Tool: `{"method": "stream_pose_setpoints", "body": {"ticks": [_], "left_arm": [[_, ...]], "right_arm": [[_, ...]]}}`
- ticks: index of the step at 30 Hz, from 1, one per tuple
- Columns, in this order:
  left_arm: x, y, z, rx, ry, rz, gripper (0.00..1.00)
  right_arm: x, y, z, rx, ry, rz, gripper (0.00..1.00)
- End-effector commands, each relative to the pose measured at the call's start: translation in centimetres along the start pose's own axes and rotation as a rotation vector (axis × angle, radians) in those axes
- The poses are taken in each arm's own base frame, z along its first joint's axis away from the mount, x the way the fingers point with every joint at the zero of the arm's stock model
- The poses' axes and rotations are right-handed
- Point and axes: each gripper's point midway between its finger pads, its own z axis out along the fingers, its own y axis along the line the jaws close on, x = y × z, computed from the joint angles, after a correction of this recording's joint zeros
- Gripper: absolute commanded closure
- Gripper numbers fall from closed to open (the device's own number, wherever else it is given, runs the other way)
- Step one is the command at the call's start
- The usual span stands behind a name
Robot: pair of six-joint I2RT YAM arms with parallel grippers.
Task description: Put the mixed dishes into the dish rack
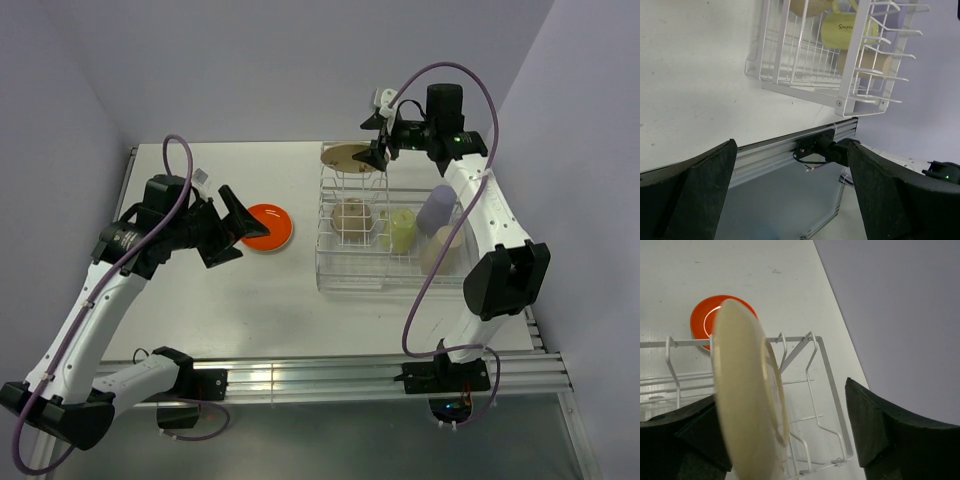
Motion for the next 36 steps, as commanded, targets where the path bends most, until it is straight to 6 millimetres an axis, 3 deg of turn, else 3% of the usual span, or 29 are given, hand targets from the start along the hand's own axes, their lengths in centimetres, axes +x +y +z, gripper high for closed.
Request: {"method": "stream_pose_setpoints", "body": {"ticks": [1,2,10,19,26,28,31,34,35,36], "left_arm": [[-0.8,0.2,0.0,0.001,-0.047,-0.036,0.01],[-0.8,0.7,0.4,-0.009,-0.044,-0.057,0.01],[-0.8,1.9,2.4,-0.009,-0.034,-0.148,0.01],[-1.2,6.5,5.2,-0.193,-0.036,-0.300,0.02],[-2.8,6.2,8.1,-0.190,-0.022,-0.348,0.04],[-3.1,7.2,8.7,-0.242,-0.027,-0.351,0.04],[-4.6,8.3,9.7,-0.288,-0.077,-0.344,0.05],[-6.9,9.6,10.8,-0.323,-0.134,-0.352,0.10],[-7.4,10.3,11.5,-0.349,-0.135,-0.359,0.12],[-8.2,11.1,11.7,-0.376,-0.156,-0.366,0.13]], "right_arm": [[-3.1,0.4,-0.4,0.017,-0.065,-0.054,0.16],[-3.4,0.3,-0.5,0.024,-0.081,-0.067,0.01],[-5.4,1.4,-1.1,-0.007,-0.102,-0.071,0.00],[-5.9,4.8,-2.0,-0.044,-0.105,-0.051,0.00],[-6.1,7.0,-2.6,-0.073,-0.111,-0.037,0.00],[-7.0,7.5,-2.9,-0.078,-0.122,-0.039,0.00],[-10.0,7.6,-3.1,-0.030,-0.168,-0.028,0.00],[-15.1,6.5,-3.9,0.103,-0.281,0.012,0.00],[-16.9,7.3,-4.4,0.114,-0.325,0.119,0.00],[-17.7,6.7,-4.8,0.165,-0.348,0.180,0.00]]}}
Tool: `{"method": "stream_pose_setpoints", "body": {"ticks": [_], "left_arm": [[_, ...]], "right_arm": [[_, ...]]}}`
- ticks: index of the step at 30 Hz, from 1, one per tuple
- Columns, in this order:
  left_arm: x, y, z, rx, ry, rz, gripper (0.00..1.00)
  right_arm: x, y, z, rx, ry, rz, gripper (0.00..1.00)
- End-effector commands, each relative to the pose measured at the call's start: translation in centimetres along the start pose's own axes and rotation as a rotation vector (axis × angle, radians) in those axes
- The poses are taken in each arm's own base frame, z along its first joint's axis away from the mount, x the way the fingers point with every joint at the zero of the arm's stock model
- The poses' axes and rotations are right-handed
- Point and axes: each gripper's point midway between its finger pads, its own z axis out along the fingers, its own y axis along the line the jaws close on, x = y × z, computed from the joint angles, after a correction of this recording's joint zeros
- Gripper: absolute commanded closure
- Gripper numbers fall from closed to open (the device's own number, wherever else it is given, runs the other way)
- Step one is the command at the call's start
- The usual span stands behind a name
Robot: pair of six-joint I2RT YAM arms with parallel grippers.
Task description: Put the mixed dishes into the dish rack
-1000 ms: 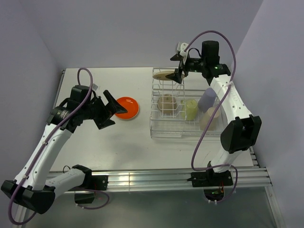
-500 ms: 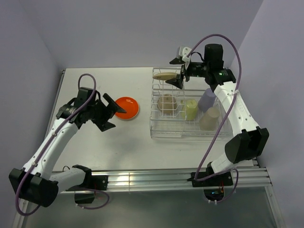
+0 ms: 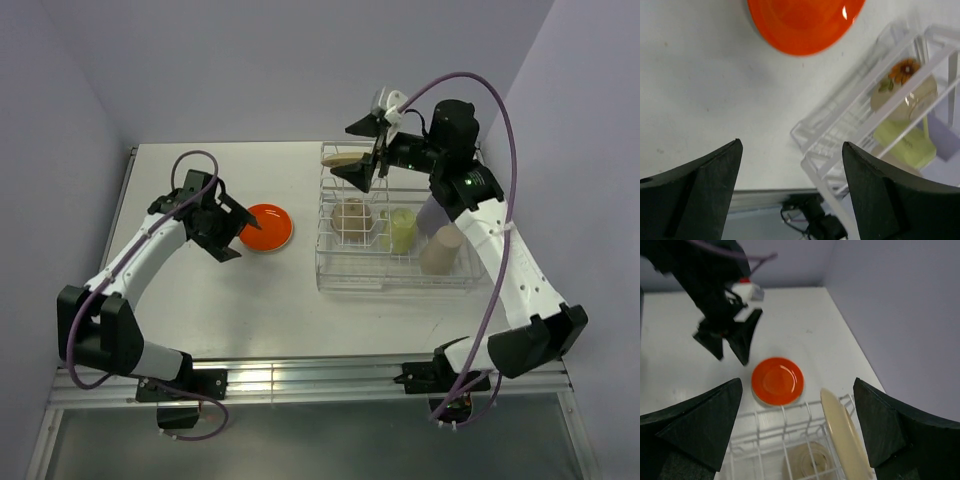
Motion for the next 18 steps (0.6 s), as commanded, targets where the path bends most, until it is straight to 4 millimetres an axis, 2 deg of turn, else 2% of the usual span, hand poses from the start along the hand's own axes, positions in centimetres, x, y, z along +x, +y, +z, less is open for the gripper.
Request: {"method": "stream_pose_setpoints", "body": {"ticks": [1,2,6,7,8,10,13,14,17,18], "left_arm": [[-4.4,-1.4,0.8,-0.008,-0.134,0.002,0.14],[-5.0,-0.7,1.8,-0.049,-0.133,-0.005,0.14],[-7.3,1.1,3.9,-0.136,-0.177,-0.015,0.18],[-7.4,1.5,4.4,-0.149,-0.178,-0.013,0.18],[-7.6,1.7,5.3,-0.160,-0.173,-0.014,0.18],[-7.9,2.0,6.4,-0.162,-0.173,0.000,0.26],[-8.6,1.8,8.0,-0.166,-0.171,0.017,0.33],[-8.8,1.8,8.8,-0.167,-0.170,0.023,0.35],[-9.4,1.4,9.7,-0.172,-0.167,0.046,0.42],[-9.8,0.7,9.8,-0.155,-0.176,0.069,0.43]], "right_arm": [[-9.7,-0.3,-2.1,0.169,-0.240,0.111,0.00],[-10.8,0.4,-2.6,0.168,-0.270,0.226,0.00],[-14.1,1.9,-4.7,0.239,-0.290,0.351,0.00],[-14.6,1.0,-5.9,0.347,-0.290,0.408,0.00],[-15.4,1.2,-6.8,0.380,-0.310,0.487,0.00],[-16.5,1.9,-8.4,0.415,-0.292,0.550,0.00],[-17.7,4.1,-9.8,0.385,-0.276,0.485,0.00],[-18.5,5.0,-10.9,0.382,-0.297,0.472,0.00],[-18.4,6.5,-12.6,0.387,-0.285,0.442,0.00],[-17.8,6.8,-12.9,0.394,-0.262,0.451,0.00]]}}
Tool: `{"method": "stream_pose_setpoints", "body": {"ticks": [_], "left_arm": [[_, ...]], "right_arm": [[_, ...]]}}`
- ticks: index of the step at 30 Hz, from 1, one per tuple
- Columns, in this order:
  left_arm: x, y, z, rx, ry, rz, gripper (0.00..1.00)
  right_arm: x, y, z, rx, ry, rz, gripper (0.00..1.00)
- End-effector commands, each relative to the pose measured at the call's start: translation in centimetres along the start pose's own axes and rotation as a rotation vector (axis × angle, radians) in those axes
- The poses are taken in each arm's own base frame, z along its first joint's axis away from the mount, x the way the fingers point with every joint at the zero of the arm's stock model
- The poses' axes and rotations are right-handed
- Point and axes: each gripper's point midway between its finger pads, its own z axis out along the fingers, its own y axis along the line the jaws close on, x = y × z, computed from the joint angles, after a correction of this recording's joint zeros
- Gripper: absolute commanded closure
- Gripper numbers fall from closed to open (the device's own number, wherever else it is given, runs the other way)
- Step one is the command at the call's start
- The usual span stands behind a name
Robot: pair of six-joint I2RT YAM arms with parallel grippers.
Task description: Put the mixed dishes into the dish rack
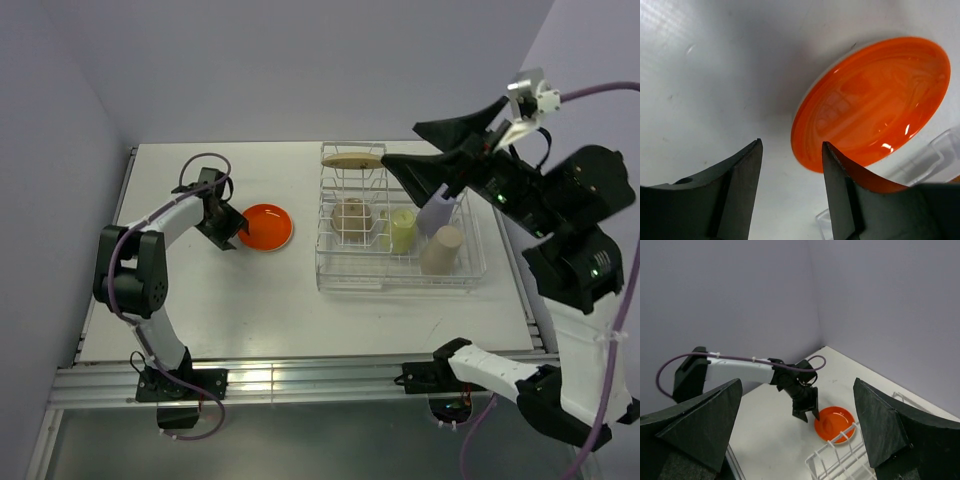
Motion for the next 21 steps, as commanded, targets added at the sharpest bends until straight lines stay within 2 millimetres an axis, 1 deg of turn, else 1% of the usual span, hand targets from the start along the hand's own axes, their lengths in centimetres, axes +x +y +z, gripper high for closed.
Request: {"method": "stream_pose_setpoints", "body": {"ticks": [1,3,4,6,8,10,16,19,21], "left_arm": [[-3.1,-2.6,0.1,0.056,-0.108,0.064,0.44],[-3.5,-2.7,0.5,0.049,-0.117,0.079,0.48],[-3.5,-2.6,1.1,0.042,-0.111,0.083,0.50],[-3.6,-2.7,1.6,0.043,-0.110,0.086,0.50],[-3.7,-2.5,2.2,0.032,-0.106,0.089,0.51],[-3.6,-2.4,2.8,0.024,-0.095,0.094,0.51],[-3.5,-2.5,3.5,0.027,-0.088,0.107,0.54],[-3.7,-2.7,3.4,0.026,-0.092,0.117,0.60],[-3.8,-2.9,3.3,0.028,-0.093,0.120,0.62]], "right_arm": [[0.7,0.1,-2.5,0.058,0.047,0.010,0.00],[1.1,0.1,-3.4,0.080,0.070,0.008,0.00],[1.0,0.2,-3.9,0.088,0.071,0.004,0.00],[1.2,-0.1,-4.4,0.112,0.080,0.013,0.00],[1.0,0.2,-4.9,0.112,0.071,0.014,0.00],[1.2,0.2,-5.1,0.117,0.072,0.024,0.00],[1.6,-0.1,-5.1,0.132,0.090,0.016,0.00],[1.9,-0.2,-4.9,0.129,0.103,0.016,0.00],[2.1,-0.3,-4.7,0.127,0.108,0.019,0.00]]}}
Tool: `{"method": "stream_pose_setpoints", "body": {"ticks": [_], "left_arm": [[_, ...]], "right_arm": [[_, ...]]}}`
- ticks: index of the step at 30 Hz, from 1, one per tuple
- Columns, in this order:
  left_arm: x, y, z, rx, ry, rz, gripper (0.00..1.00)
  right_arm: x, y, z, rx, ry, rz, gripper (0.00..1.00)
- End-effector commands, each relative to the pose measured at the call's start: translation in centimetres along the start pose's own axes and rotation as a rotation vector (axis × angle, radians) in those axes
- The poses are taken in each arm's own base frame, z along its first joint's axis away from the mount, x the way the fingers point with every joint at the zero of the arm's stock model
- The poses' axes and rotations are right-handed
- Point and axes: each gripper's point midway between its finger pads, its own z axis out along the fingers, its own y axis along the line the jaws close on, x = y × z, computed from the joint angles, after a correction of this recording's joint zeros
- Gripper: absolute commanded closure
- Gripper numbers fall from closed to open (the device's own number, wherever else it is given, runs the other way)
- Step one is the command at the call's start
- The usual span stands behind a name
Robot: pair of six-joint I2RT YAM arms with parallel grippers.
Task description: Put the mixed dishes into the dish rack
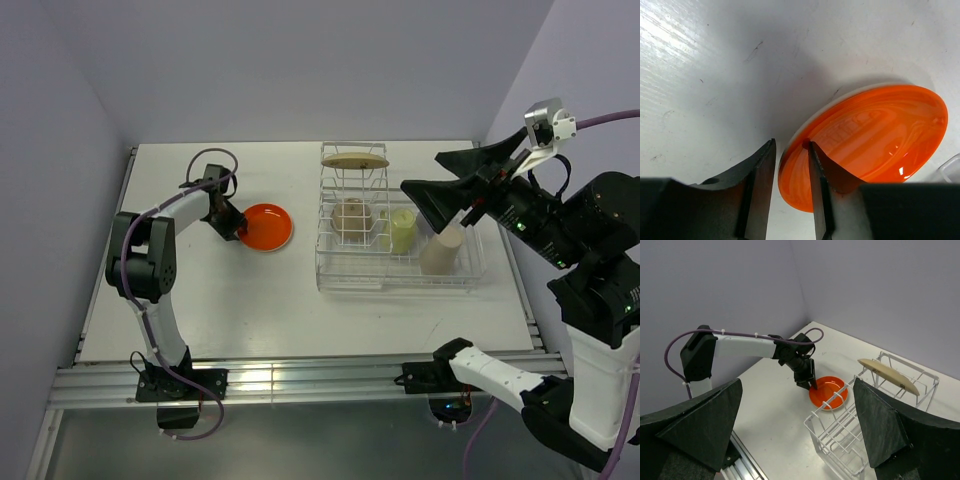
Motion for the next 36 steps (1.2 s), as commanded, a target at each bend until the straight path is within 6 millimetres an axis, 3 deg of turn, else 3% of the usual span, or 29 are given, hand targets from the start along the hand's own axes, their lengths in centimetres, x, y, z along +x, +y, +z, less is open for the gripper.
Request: {"method": "stream_pose_setpoints", "body": {"ticks": [1,13,22,28,36], "left_arm": [[-1.7,-1.3,-0.7,0.033,-0.054,0.028,0.62],[-1.6,-0.2,-1.0,-0.014,-0.054,0.046,0.77],[-1.9,0.6,-1.7,-0.056,-0.074,0.053,0.99],[-1.9,1.2,-2.8,-0.079,-0.083,0.046,1.00],[-2.0,1.6,-4.3,-0.085,-0.098,0.041,1.00]], "right_arm": [[0.4,-0.2,0.6,-0.003,0.014,-0.005,0.00],[0.9,-0.5,0.9,-0.004,0.023,-0.033,0.00],[1.6,-0.6,1.2,-0.010,0.037,-0.031,0.00],[2.4,-0.5,1.7,-0.033,0.055,-0.029,0.00],[2.9,-2.0,2.2,0.045,0.054,0.002,0.00]]}}
